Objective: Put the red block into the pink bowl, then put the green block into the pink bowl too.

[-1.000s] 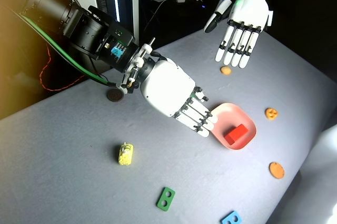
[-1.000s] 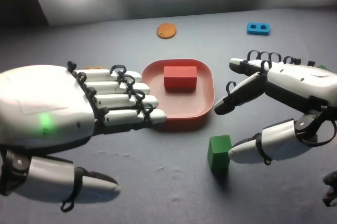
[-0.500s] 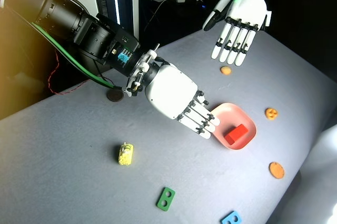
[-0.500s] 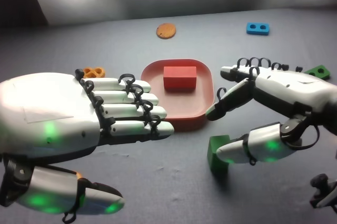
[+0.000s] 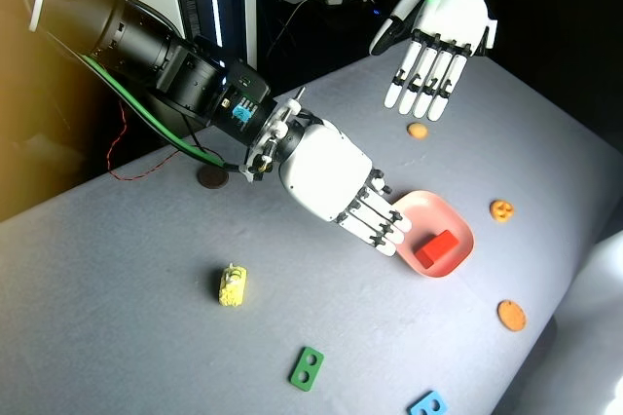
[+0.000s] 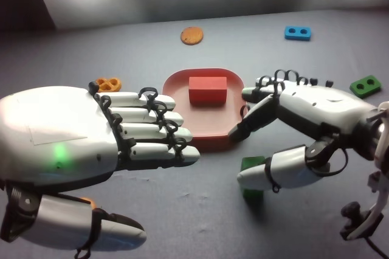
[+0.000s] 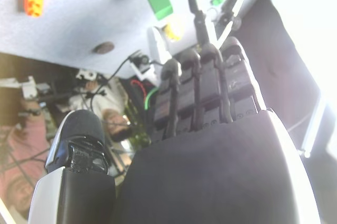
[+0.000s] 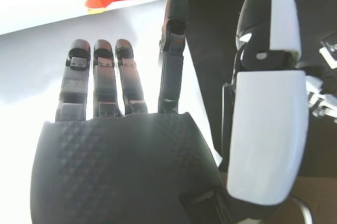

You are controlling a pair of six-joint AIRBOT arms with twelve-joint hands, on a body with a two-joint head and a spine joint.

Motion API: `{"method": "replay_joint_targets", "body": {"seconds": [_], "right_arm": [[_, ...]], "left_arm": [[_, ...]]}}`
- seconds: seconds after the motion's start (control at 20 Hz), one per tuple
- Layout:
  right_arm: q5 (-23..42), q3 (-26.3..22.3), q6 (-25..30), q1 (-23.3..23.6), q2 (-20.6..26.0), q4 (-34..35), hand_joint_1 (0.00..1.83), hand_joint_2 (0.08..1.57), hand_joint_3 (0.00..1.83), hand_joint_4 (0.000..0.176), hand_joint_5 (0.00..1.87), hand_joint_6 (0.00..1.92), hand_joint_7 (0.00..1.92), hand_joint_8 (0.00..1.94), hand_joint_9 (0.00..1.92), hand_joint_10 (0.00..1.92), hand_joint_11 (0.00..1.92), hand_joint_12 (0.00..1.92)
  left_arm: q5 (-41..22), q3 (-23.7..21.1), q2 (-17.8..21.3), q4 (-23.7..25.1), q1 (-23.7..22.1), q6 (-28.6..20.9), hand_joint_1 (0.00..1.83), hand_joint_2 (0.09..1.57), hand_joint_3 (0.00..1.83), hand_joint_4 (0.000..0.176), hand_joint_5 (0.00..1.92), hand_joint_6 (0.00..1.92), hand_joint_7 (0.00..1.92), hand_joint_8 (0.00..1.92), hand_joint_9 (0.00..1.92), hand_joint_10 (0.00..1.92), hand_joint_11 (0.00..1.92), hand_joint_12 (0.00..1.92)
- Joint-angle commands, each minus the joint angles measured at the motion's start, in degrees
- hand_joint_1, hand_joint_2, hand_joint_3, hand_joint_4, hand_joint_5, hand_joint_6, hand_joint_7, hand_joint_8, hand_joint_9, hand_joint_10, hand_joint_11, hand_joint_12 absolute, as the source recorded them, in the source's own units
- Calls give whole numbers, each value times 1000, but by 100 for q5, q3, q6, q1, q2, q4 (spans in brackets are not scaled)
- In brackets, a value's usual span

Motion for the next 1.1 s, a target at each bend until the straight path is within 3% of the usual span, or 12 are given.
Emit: {"method": "replay_joint_targets", "body": {"seconds": [0.0,0.05,0.15,0.2,0.3,0.5,0.6,0.7,0.9,0.95,1.05], "right_arm": [[443,-2,20,-16,27,-227,928,889,11,107,865,19,199,7,0,0,0,0],[443,2,16,-28,15,-227,942,888,9,97,870,20,182,1,0,0,0,0],[446,34,9,-62,-23,-227,963,883,5,98,898,29,219,15,0,0,0,0],[450,46,8,-71,-31,-227,972,877,2,88,918,25,305,18,0,0,0,0],[473,92,7,-94,-61,-227,947,884,4,105,919,21,183,0,0,0,0,0],[473,135,7,-133,-101,-227,977,862,0,91,944,27,269,33,0,0,0,0],[473,156,7,-160,-130,-227,959,890,7,74,927,18,277,31,0,0,0,0],[472,181,7,-186,-160,-227,921,895,8,97,931,18,252,14,0,0,0,0],[488,254,8,-234,-234,-227,957,868,0,73,955,24,236,2,0,0,0,0],[488,269,8,-249,-254,-227,953,882,1,64,951,17,322,13,0,0,0,0],[488,301,8,-266,-287,-227,939,876,0,73,966,20,201,0,0,0,0,0]], "left_arm": [[-351,-6,65,-216,-62,-2,0,1305,4,0,163,5,142,5,77,5,12,18],[-325,-6,63,-216,-73,-2,0,1303,3,0,171,9,149,8,84,8,16,20],[-300,-6,58,-217,-85,-2,0,1303,2,0,163,4,145,5,77,4,6,17],[-300,-7,57,-219,-85,-2,0,1300,1,0,158,1,140,3,74,2,7,18],[-298,-13,56,-228,-86,-2,0,1302,1,0,160,2,143,4,80,5,12,22],[-278,-18,54,-228,-104,-2,0,1302,1,0,168,3,145,2,82,3,13,27],[-266,-20,53,-228,-108,-2,1,1305,2,0,172,3,154,5,89,5,12,30],[-255,-19,52,-227,-109,-2,2,1304,1,0,179,4,160,5,94,4,17,38],[-232,-20,50,-227,-114,-2,0,1308,2,0,150,0,128,0,66,0,0,2],[-224,-18,50,-227,-122,-2,0,1307,1,0,160,5,139,5,77,5,8,4],[-213,-17,49,-227,-130,-2,2,1302,0,0,181,11,162,13,97,12,28,13]]}}
